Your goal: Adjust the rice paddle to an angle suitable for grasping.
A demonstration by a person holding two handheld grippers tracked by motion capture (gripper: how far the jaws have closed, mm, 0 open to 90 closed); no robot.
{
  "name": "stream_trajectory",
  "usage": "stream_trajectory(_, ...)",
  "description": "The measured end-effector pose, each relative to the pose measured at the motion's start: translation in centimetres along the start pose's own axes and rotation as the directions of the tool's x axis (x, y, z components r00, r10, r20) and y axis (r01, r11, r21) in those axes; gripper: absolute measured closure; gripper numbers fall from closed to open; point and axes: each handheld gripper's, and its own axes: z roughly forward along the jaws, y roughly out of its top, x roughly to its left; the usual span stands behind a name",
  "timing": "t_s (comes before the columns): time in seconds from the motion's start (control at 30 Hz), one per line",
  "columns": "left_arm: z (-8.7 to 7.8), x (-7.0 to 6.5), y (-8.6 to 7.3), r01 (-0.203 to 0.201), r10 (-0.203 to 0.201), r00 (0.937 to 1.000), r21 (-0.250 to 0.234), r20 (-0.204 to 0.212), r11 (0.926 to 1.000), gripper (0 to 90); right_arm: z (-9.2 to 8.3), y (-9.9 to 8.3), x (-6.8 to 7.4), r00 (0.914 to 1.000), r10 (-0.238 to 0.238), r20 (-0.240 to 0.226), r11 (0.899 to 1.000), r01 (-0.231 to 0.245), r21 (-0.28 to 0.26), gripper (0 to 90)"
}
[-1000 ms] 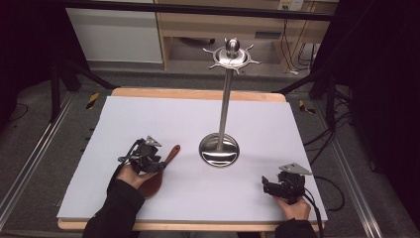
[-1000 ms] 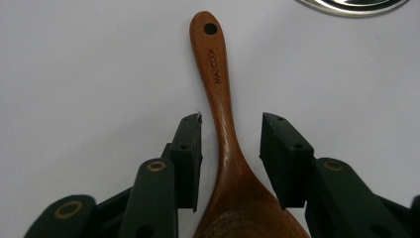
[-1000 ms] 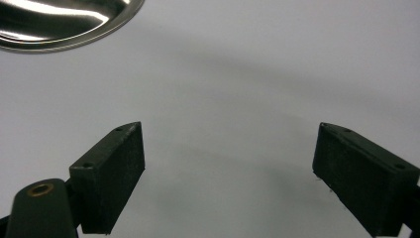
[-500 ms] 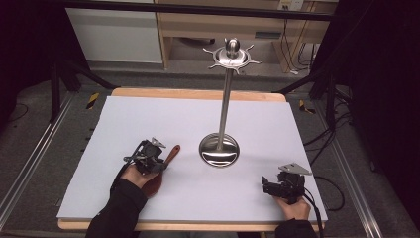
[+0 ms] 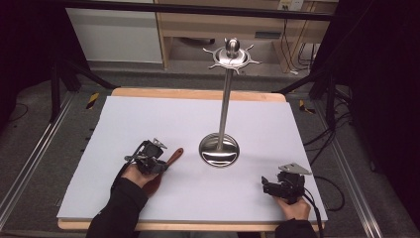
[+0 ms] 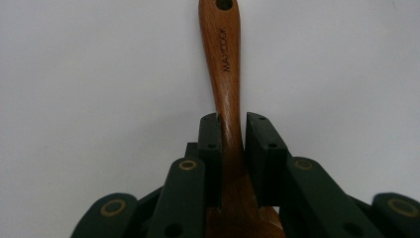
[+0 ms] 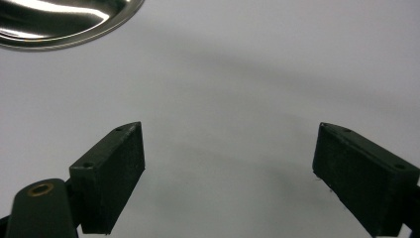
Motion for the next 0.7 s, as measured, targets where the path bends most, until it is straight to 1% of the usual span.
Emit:
stream_trajectory(0.03, -0.1, -0.1, -0.2, -0.011, 0.011, 0.9999, 0.001, -0.005, 0.9999, 76.6, 0.0, 0.0, 0.0, 1.0000, 0.001, -0.001, 1.000, -0.001, 0.001, 13.0)
stream_trajectory(0.07, -0.1, -0.1, -0.2, -0.011, 0.011, 0.9999, 0.001, -0.005, 0.9999, 76.5, 0.0, 0.0, 0.0, 1.0000, 0.001, -0.001, 1.000, -0.001, 0.001, 13.0)
stream_trajectory(0.1, -0.2, -0.2, -0.3, -0.026, 0.026, 0.9996, 0.007, -0.009, 0.9996, 76.3, 0.0, 0.0, 0.0, 1.0000, 0.001, -0.001, 1.000, -0.001, 0.001, 13.0)
stream_trajectory(0.2, -0.2, -0.3, -0.3, -0.034, 0.034, 0.9994, 0.015, -0.012, 0.9993, 75.4, 0.0, 0.0, 0.0, 1.0000, 0.001, -0.001, 1.000, -0.001, 0.001, 13.0)
stream_trajectory(0.23, -0.3, -0.3, -0.2, -0.037, 0.037, 0.9991, 0.017, -0.019, 0.9992, 70.1, 0.0, 0.0, 0.0, 1.0000, 0.001, -0.001, 1.000, -0.001, 0.002, 13.0)
stream_trajectory(0.27, -0.4, -0.3, -0.1, -0.034, 0.034, 0.9992, 0.016, -0.018, 0.9993, 67.3, 0.0, 0.0, 0.0, 1.0000, 0.004, -0.001, 1.000, -0.004, 0.002, 13.0)
stream_trajectory(0.37, -0.8, -0.2, 0.0, -0.029, 0.030, 0.9994, 0.009, -0.020, 0.9995, 60.8, 0.0, 0.0, 0.0, 1.0000, 0.006, -0.002, 1.000, -0.006, 0.002, 13.0)
stream_trajectory(0.47, -1.0, -0.2, 0.2, -0.027, 0.027, 0.9995, 0.015, -0.018, 0.9995, 52.9, -0.1, 0.0, 0.0, 1.0000, 0.009, -0.002, 1.000, -0.009, 0.001, 13.0)
stream_trajectory(0.53, -1.1, -0.1, 0.4, -0.021, 0.021, 0.9996, 0.015, -0.019, 0.9997, 50.0, 0.0, 0.0, -0.1, 1.0000, 0.007, 0.000, 1.000, -0.007, 0.003, 13.0)
stream_trajectory(0.7, -1.1, -0.2, 1.2, -0.026, 0.026, 0.9997, 0.021, -0.003, 0.9995, 48.3, 0.0, 0.1, 0.0, 1.0000, 0.008, 0.005, 1.000, -0.008, 0.006, 13.0)
